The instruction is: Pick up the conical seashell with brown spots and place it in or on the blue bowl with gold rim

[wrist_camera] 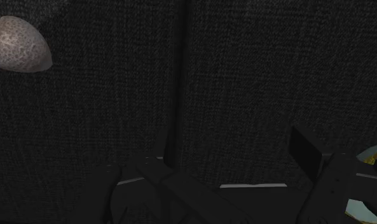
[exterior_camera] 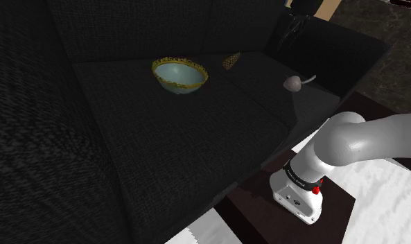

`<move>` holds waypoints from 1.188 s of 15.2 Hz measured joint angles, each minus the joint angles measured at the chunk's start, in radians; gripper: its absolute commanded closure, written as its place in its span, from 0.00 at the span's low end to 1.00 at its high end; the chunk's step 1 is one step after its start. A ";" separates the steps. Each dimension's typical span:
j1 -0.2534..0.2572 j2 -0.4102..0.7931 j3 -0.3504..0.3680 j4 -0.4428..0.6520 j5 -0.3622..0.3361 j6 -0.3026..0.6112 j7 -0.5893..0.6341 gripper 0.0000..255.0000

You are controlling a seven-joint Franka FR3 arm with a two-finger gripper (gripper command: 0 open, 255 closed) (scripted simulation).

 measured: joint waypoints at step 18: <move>-0.020 0.831 -0.100 0.588 -0.015 -0.098 -0.182 0.00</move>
